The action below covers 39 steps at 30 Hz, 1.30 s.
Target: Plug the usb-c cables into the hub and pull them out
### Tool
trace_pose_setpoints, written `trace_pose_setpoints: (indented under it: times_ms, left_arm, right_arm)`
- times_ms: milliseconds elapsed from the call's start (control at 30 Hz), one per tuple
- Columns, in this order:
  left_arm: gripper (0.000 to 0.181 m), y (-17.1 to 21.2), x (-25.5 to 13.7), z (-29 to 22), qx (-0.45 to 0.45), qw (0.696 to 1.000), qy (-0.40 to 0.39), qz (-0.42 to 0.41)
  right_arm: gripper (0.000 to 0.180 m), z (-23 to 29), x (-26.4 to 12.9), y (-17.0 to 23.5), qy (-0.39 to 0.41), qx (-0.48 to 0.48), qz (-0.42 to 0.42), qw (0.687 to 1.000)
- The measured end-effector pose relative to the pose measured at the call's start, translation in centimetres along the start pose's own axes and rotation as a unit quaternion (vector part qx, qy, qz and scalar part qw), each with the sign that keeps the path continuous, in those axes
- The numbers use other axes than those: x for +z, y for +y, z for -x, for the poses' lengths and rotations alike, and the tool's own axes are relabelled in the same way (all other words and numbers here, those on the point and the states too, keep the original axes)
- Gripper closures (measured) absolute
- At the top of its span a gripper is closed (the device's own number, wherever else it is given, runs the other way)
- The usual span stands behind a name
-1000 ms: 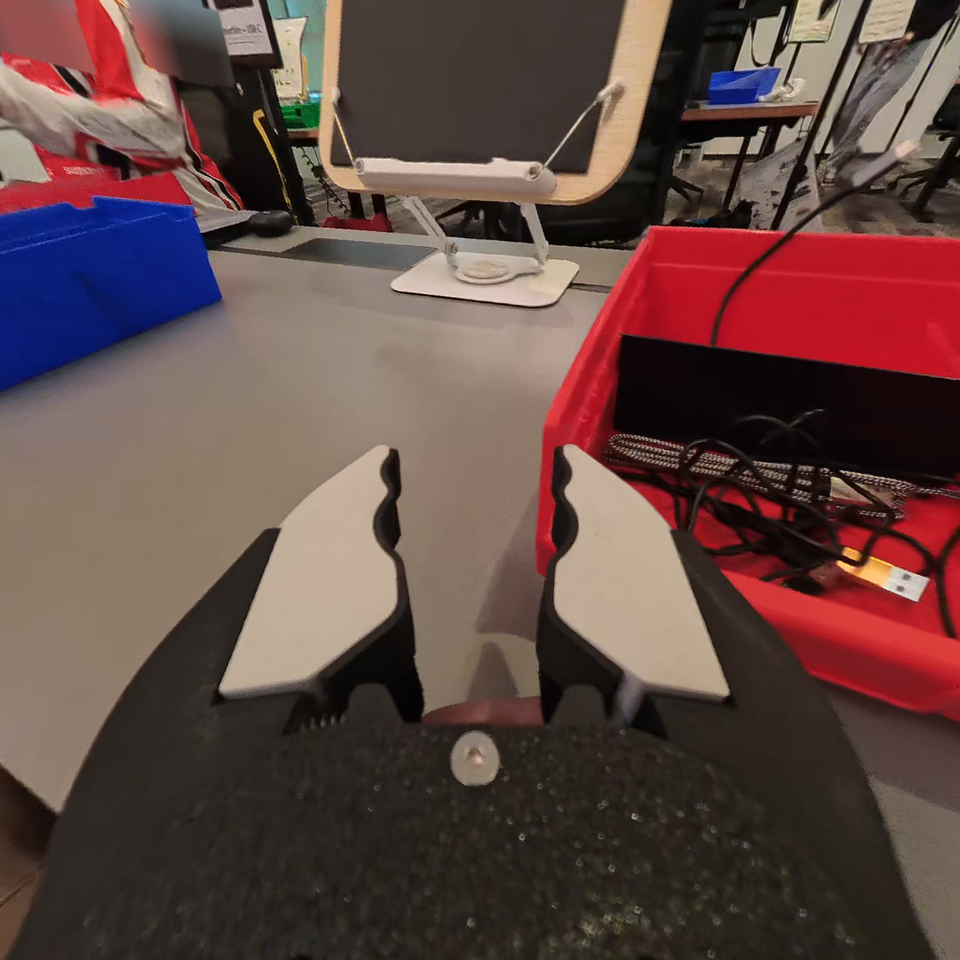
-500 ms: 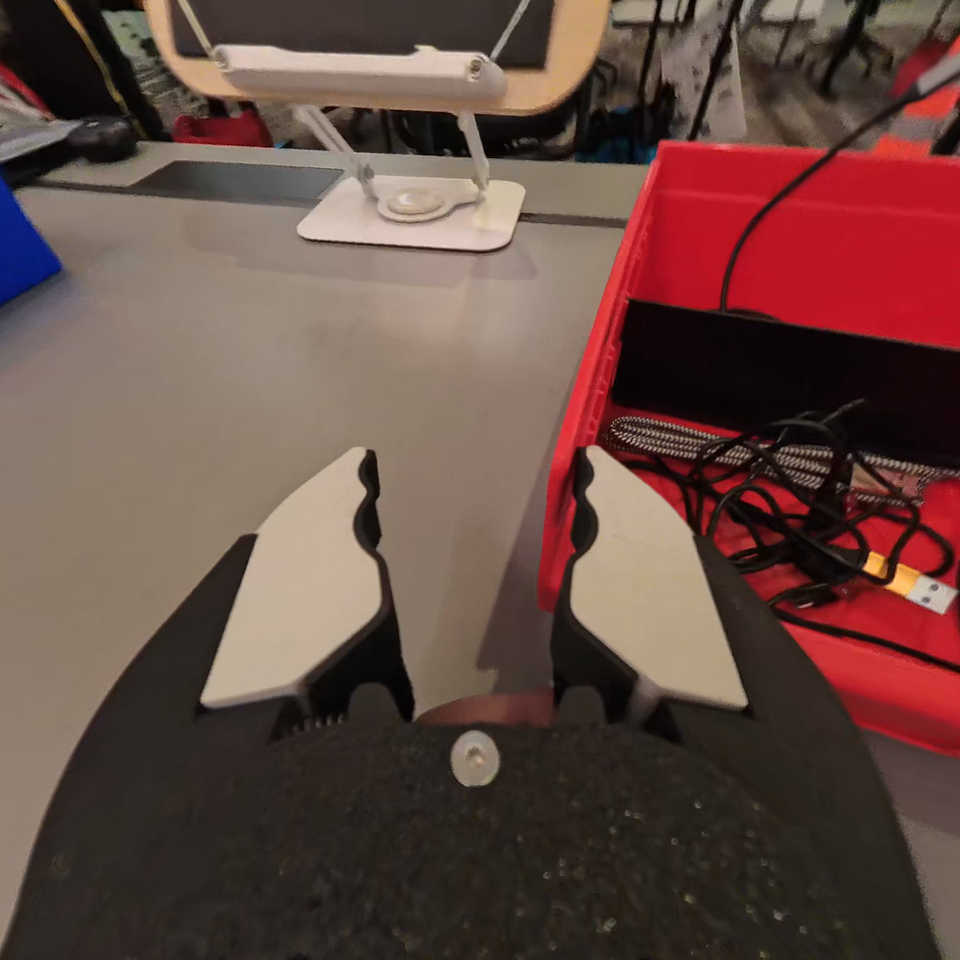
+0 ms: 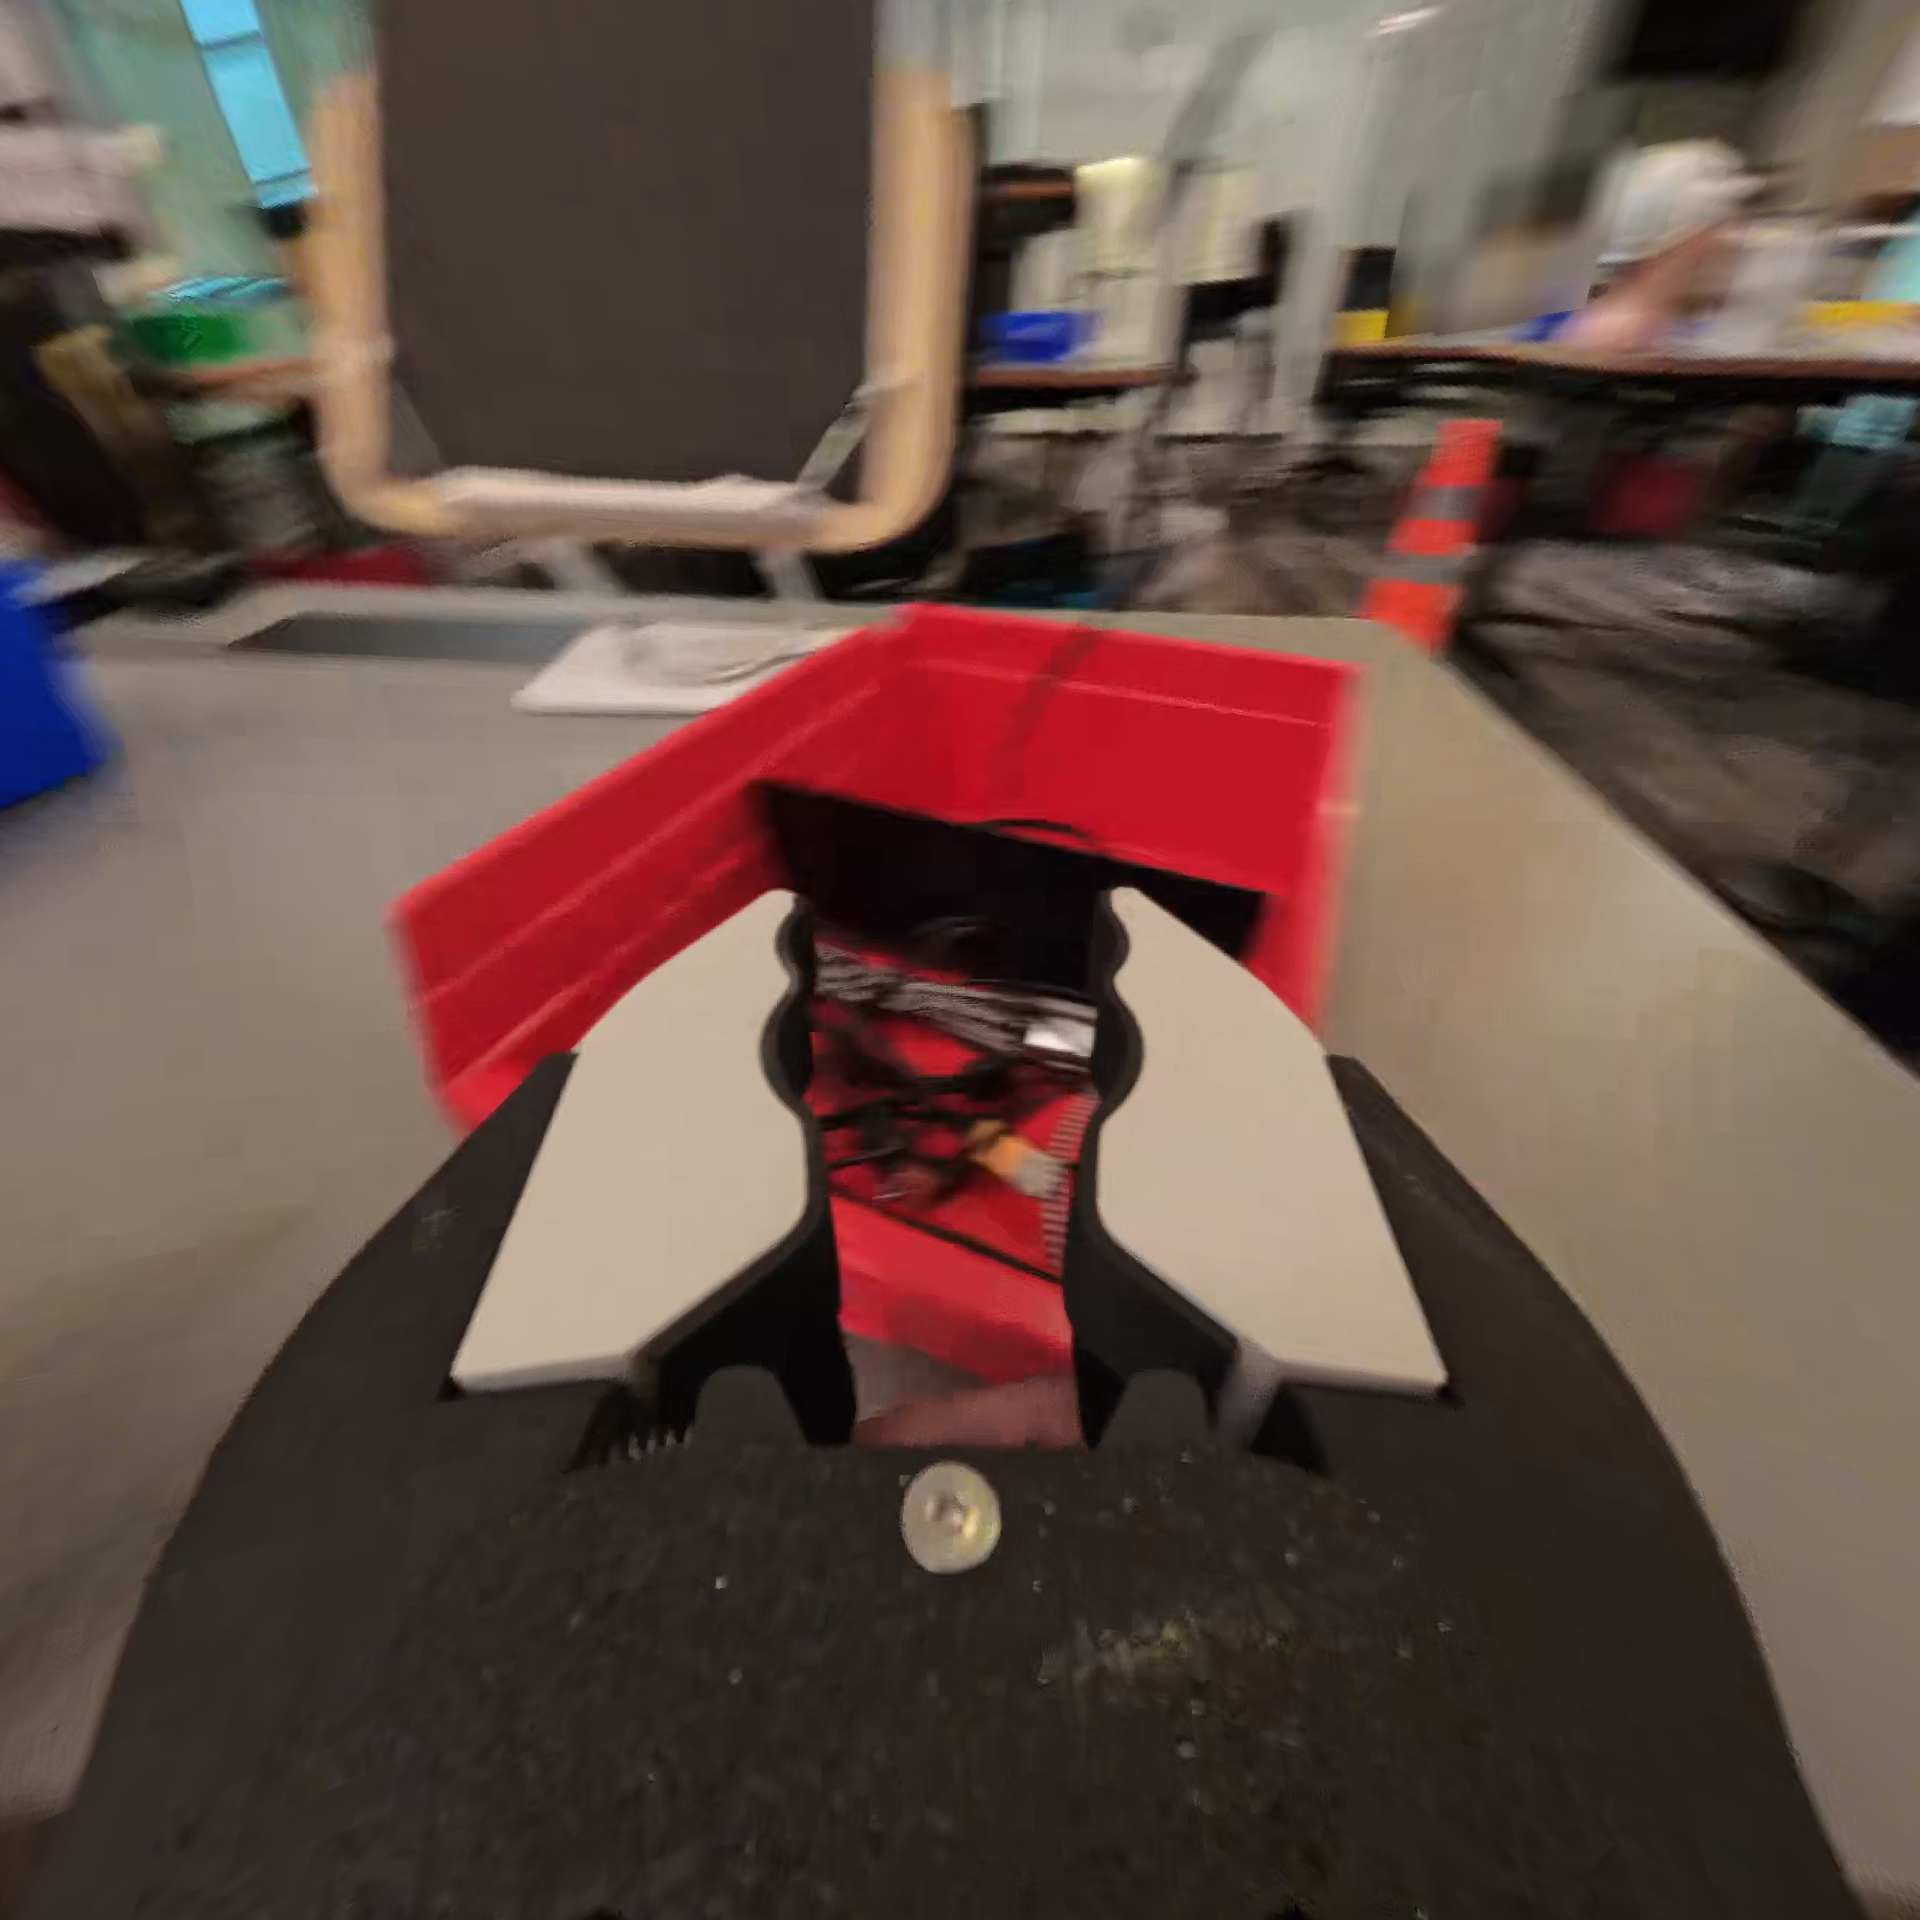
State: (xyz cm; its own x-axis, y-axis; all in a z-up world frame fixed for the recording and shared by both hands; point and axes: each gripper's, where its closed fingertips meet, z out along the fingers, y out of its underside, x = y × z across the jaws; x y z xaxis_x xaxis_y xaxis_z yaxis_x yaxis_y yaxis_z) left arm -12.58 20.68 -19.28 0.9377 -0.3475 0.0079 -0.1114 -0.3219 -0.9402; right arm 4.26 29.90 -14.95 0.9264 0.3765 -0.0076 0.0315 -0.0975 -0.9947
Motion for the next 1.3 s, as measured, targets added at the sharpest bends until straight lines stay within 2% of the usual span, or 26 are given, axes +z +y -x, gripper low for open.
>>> trace_pose_setpoints:
  times_ms: [67,200,300,367,467,667,767,900,1100,1300]
  left_arm:
    - [0.140,-0.8,2.9,0.5,0.016,0.999,-0.029,0.017]
    - [0.140,-1.2,8.4,-0.2,-0.001,0.998,0.011,0.054]
    - [0.147,-1.6,10.9,0.0,-0.014,0.998,0.014,0.059]
    - [0.169,-0.7,11.8,0.9,0.002,0.996,-0.016,0.087]
    - [0.174,-0.5,11.7,1.7,0.011,0.993,-0.045,0.109]
    - [0.175,0.3,8.4,2.2,-0.013,0.995,-0.057,0.087]
    - [0.175,-0.5,4.7,4.9,0.001,0.993,-0.095,0.067]
    - [0.176,-1.2,-1.1,11.3,0.005,0.985,-0.166,0.046]
    - [0.175,2.3,-6.5,19.5,-0.032,0.974,-0.218,0.061]
    - [0.174,5.7,-7.6,23.3,-0.069,0.967,-0.227,0.090]
  right_arm:
    - [0.137,-2.9,-0.7,0.2,0.050,0.041,0.002,0.998]
    - [0.144,-5.5,0.0,4.4,0.087,0.051,0.088,0.991]
    - [0.148,-4.8,0.9,7.9,0.049,0.087,0.156,0.983]
    - [0.149,-4.3,1.3,8.2,0.028,0.122,0.149,0.981]
    - [0.165,-4.5,1.0,8.2,0.032,0.109,0.158,0.981]
    - [0.176,-2.5,-0.6,6.7,0.081,0.011,0.137,0.987]
    - [0.176,1.3,-0.2,5.7,0.059,0.004,0.120,0.991]
    - [0.175,9.0,1.8,3.8,-0.005,-0.031,0.081,0.996]
    - [0.176,18.9,5.8,4.9,-0.054,-0.031,0.113,0.992]
    - [0.176,23.1,7.6,6.9,-0.086,-0.044,0.137,0.986]
